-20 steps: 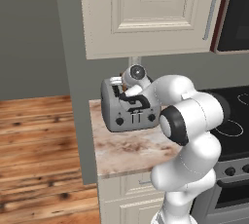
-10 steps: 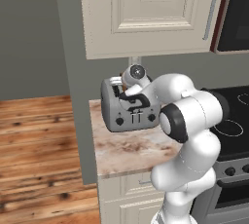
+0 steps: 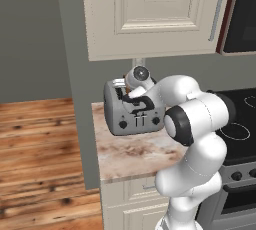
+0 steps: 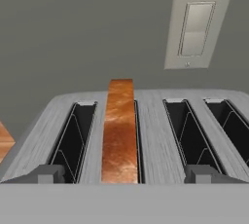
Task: Start the toaster. Once the lever pops up, take the bread to the plate on the dining counter.
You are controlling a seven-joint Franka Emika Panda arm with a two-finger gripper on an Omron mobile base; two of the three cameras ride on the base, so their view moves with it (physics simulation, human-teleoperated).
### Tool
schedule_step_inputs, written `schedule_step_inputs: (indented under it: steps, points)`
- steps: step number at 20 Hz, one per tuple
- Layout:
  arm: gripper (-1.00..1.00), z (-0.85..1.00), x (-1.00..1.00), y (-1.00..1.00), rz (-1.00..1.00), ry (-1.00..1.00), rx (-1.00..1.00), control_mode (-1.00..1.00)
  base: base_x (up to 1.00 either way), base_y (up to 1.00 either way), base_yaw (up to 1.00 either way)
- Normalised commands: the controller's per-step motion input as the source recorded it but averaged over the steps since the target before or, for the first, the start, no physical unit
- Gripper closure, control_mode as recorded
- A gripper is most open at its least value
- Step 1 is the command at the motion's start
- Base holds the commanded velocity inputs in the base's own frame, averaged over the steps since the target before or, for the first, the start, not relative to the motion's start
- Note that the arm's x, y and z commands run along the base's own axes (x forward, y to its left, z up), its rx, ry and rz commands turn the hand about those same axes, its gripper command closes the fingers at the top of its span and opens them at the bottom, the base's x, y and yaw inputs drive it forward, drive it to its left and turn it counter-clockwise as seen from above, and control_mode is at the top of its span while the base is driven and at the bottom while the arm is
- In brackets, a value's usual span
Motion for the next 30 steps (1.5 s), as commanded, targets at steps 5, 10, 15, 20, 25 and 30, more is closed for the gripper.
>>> schedule_step_inputs:
  steps: [5,10,15,20,25,30]
  points:
    - [1.00,0.00,0.00,0.00,0.00,0.00,0.00,-1.00,0.00,0.00,0.00]
    - [1.00,0.00,0.00,0.00,0.00,0.00,0.00,-1.00,0.00,0.00,0.00]
    - [1.00,0.00,0.00,0.00,0.00,0.00,0.00,-1.00,0.00,0.00,0.00]
    - [1.00,0.00,0.00,0.00,0.00,0.00,0.00,-1.00,0.00,0.00,0.00]
    - [1.00,0.00,0.00,0.00,0.00,0.00,0.00,-1.00,0.00,0.00,0.00]
    - [1.00,0.00,0.00,0.00,0.00,0.00,0.00,-1.00,0.00,0.00,0.00]
